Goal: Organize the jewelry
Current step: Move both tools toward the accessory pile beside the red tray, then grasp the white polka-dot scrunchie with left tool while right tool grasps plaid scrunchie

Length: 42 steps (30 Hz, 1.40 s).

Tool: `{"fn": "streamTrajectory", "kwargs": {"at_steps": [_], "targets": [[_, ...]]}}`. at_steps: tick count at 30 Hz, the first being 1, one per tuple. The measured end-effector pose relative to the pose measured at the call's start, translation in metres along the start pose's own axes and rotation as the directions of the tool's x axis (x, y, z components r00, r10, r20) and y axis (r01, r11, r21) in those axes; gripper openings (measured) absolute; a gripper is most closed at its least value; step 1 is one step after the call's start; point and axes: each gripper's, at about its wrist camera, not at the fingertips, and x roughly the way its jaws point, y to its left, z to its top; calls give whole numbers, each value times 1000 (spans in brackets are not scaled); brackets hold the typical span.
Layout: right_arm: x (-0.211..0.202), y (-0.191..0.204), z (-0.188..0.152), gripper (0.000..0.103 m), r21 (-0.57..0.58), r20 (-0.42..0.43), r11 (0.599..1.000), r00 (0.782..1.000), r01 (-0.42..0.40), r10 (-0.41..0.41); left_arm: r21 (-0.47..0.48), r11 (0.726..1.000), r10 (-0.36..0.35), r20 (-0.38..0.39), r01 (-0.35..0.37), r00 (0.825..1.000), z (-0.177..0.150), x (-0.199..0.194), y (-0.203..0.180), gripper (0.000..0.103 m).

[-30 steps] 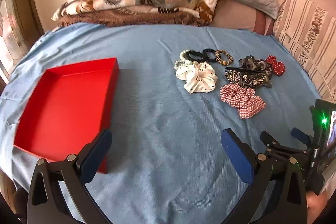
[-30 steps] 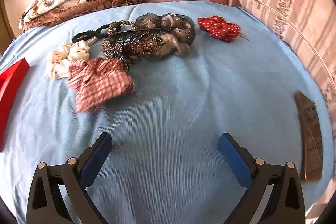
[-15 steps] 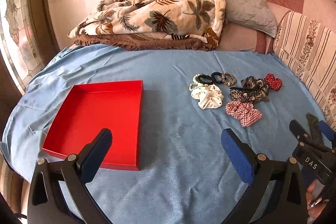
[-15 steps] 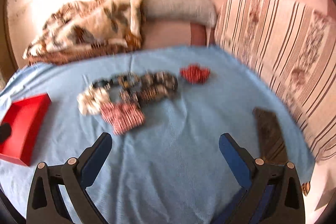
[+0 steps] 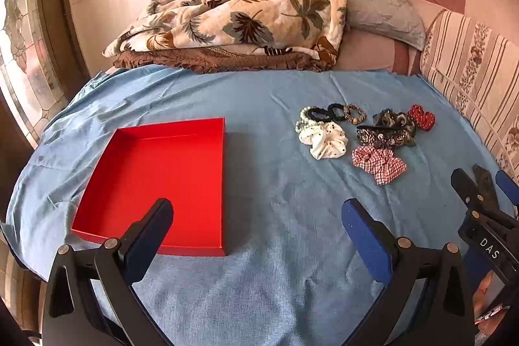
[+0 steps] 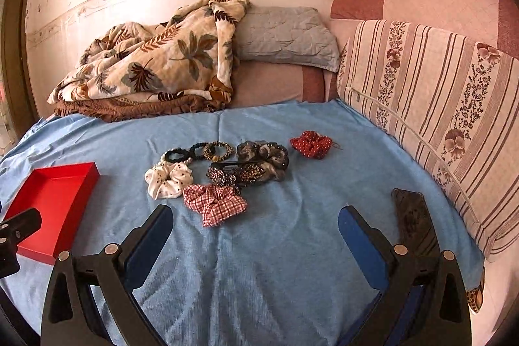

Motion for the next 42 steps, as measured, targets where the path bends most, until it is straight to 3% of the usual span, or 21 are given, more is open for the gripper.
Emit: {"fn": "streamTrajectory", "kwargs": {"at_steps": [4, 6, 7, 11, 17, 20, 24, 29, 32, 34, 35, 36, 37, 38, 39, 40, 42], "targets": [[13, -5, -4, 103, 26, -53, 997, 996, -77, 79, 35, 999, -2, -8, 3, 1000, 6, 8, -2, 103], [22, -6, -7, 103, 26, -74, 996, 994, -80, 81, 52, 998, -18, -12, 19, 1000, 14, 12, -1, 99], [25, -6, -7, 103, 23, -81, 997, 993, -79, 80, 61, 998, -34, -15, 35, 999, 19, 15, -1, 96], [48, -9, -9, 102, 15, -137, 997, 987, -81, 82, 110, 991, -70, -63, 77, 996, 48, 41, -11, 64], [89, -18, -7, 87, 52, -232, 993, 966, -108, 118, 113, 986, -105, -134, 121, 985, 81, 102, -34, 63], [108, -18, -5, 87, 63, -253, 990, 957, -128, 140, 112, 981, -138, -170, 158, 976, 89, 136, -48, 65], [132, -14, -2, 87, 85, -271, 982, 944, -170, 187, 28, 973, -214, -266, 229, 940, 93, 189, -56, 65], [155, -6, -1, 87, 109, -288, 970, 928, -216, 238, 13, 978, -195, -310, 209, 930, 95, 234, -63, 65], [165, 0, 1, 87, 124, -290, 966, 922, -228, 255, -2, 975, -211, -344, 224, 915, 94, 252, -67, 65], [172, 4, 1, 87, 132, -296, 963, 918, -235, 264, -12, 973, -221, -365, 233, 905, 92, 260, -69, 57], [174, 5, 2, 83, 134, -298, 962, 916, -238, 268, -19, 972, -224, -378, 235, 898, 90, 264, -70, 34], [176, 7, 2, 78, 135, -302, 961, 914, -242, 272, -10, 976, -204, -380, 216, 902, 89, 265, -72, 20], [180, 10, 1, 61, 137, -315, 958, 906, -251, 282, 5, 980, -181, -373, 198, 910, 90, 263, -74, 13], [184, 12, 1, 39, 147, -335, 952, 892, -268, 302, 6, 977, -195, -374, 212, 907, 90, 261, -75, 8], [187, 12, 0, 29, 158, -349, 946, 881, -283, 321, -5, 972, -218, -381, 234, 898, 89, 259, -75, 8], [187, 13, 0, 22, 175, -358, 939, 869, -297, 341, -9, 972, -222, -378, 236, 899, 89, 254, -75, 8], [181, 13, 0, 18, 168, -343, 938, 874, -303, 344, -3, 971, -225, -357, 240, 906, 89, 238, -74, 8]]}}
